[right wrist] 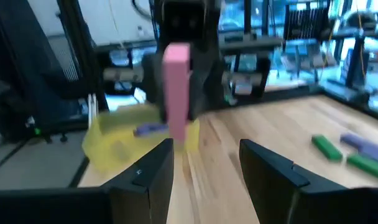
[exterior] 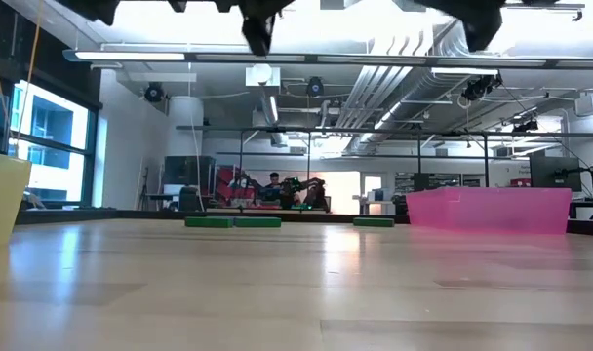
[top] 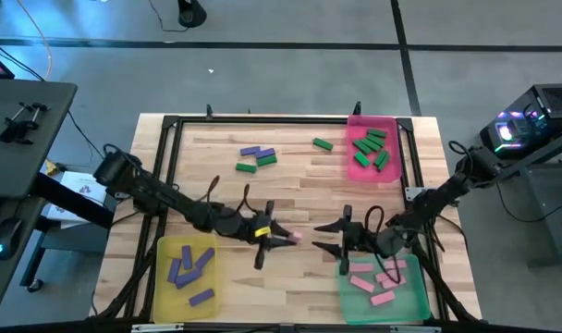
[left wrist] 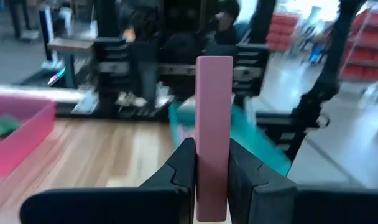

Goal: Sort blocks
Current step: Put the pink block into the green bin, then put the green block into the pink bin

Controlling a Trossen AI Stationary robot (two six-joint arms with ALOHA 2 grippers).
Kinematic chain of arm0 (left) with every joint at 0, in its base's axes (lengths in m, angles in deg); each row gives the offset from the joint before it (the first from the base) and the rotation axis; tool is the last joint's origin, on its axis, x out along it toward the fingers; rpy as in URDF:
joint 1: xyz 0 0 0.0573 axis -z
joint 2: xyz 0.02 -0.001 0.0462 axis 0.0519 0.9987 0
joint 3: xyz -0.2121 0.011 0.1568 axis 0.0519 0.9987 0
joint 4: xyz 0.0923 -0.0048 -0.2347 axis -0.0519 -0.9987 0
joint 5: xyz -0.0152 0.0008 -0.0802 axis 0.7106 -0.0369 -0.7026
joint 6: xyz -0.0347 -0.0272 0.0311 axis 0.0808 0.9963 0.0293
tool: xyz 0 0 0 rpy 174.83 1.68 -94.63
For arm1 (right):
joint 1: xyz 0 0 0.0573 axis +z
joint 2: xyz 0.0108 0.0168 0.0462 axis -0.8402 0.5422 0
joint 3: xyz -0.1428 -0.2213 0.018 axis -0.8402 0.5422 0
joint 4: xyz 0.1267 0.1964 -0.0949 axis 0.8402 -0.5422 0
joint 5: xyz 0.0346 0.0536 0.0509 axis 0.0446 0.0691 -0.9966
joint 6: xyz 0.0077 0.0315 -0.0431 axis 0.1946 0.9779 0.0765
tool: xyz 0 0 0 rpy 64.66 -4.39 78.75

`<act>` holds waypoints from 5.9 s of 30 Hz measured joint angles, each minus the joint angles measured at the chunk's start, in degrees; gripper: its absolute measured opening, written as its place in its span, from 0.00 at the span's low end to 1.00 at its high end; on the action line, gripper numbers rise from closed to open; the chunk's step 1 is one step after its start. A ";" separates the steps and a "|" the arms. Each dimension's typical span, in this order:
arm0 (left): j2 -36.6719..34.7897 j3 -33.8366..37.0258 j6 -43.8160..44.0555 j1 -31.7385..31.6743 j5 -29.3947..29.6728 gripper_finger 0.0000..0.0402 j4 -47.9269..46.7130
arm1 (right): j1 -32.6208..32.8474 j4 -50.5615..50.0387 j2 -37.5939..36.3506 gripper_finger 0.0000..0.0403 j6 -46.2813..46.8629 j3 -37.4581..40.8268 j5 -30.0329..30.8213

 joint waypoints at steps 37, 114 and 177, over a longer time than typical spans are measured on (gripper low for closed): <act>6.79 -5.30 -1.33 0.38 4.39 0.14 3.35 | -8.18 -0.64 0.02 0.08 -5.52 -4.66 -19.19; -9.02 -5.37 14.69 -4.58 23.08 0.37 -41.34 | 16.71 -53.28 -9.46 0.34 37.44 -4.57 -13.89; 3.49 -4.93 -8.94 -23.28 -7.94 0.16 -58.47 | 7.80 -32.56 -0.65 0.34 12.37 -4.13 -3.08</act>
